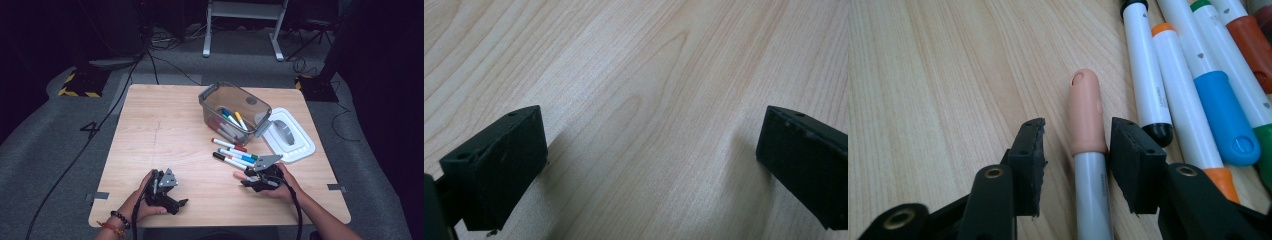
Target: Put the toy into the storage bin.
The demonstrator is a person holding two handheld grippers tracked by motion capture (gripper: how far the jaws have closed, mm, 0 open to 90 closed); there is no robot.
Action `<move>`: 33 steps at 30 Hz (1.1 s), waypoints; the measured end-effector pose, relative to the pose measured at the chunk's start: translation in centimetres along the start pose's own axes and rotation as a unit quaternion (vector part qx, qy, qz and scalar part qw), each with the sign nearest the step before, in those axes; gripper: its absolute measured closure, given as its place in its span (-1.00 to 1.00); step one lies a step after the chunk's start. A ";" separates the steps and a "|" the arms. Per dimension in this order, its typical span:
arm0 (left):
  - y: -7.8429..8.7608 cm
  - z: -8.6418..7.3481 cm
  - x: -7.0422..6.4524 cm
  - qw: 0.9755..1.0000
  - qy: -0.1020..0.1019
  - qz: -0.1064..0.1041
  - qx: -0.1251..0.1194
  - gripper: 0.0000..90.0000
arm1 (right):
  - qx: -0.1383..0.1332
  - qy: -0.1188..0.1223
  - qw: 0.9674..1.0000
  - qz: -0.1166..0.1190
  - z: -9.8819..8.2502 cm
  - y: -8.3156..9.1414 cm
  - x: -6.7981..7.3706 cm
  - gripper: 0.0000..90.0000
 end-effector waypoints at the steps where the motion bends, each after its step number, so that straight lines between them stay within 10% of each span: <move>1: 0.0 0.0 0.0 1.000 0.000 0.000 0.000 -0.99 | -0.001 -0.001 1.000 -0.001 0.1 -0.1 0.0 0.30; 12: 0.0 0.0 0.0 1.000 0.000 0.000 0.000 -0.99 | 0.003 0.005 1.000 -0.005 0.4 -0.2 0.5 0.63; 33: 0.0 0.0 0.0 1.000 -0.002 -0.001 0.000 -1.00 | -0.009 0.008 1.000 -0.002 0.5 1.3 0.6 0.66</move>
Point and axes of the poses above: each handheld gripper's, and its own axes: y roughly backward along the jaws, z roughly out of its top, x roughly to its left, the point moved 5 cm from there along -y, roughly forward along the jaws, and after that the axes turned 3 degrees about y, right-handed, at the moved point
